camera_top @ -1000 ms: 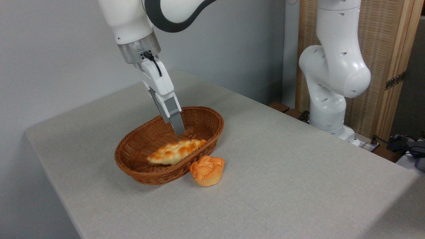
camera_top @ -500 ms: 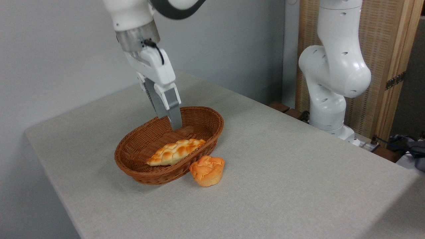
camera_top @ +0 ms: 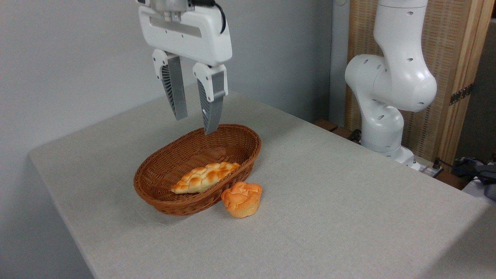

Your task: Put bread into the basket

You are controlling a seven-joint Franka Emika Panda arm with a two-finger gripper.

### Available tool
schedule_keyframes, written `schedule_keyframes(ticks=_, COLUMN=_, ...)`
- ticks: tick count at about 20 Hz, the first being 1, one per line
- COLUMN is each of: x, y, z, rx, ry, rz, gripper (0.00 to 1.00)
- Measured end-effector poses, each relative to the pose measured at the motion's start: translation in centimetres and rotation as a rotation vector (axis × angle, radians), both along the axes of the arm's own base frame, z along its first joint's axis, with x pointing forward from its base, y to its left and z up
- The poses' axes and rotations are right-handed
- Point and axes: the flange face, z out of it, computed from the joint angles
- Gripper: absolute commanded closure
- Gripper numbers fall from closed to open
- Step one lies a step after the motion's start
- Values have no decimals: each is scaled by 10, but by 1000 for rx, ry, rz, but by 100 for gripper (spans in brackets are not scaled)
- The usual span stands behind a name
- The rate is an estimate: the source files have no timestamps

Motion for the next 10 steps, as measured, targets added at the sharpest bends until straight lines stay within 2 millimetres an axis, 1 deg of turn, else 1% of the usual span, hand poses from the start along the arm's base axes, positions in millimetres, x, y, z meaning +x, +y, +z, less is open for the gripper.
schedule_keyframes(ticks=2, x=3, y=0, z=7, rx=0, ry=0, rz=0, gripper=0)
schedule_keyframes(ticks=3, x=5, y=-1, z=7, rx=0, ry=2, rz=0, gripper=0)
schedule_keyframes(ticks=7, x=10, y=-2, z=3, rx=-8, ry=14, rz=-1, gripper=0)
schedule_keyframes(ticks=10, x=10, y=-2, z=1, rx=-7, ry=24, rz=-1, gripper=0)
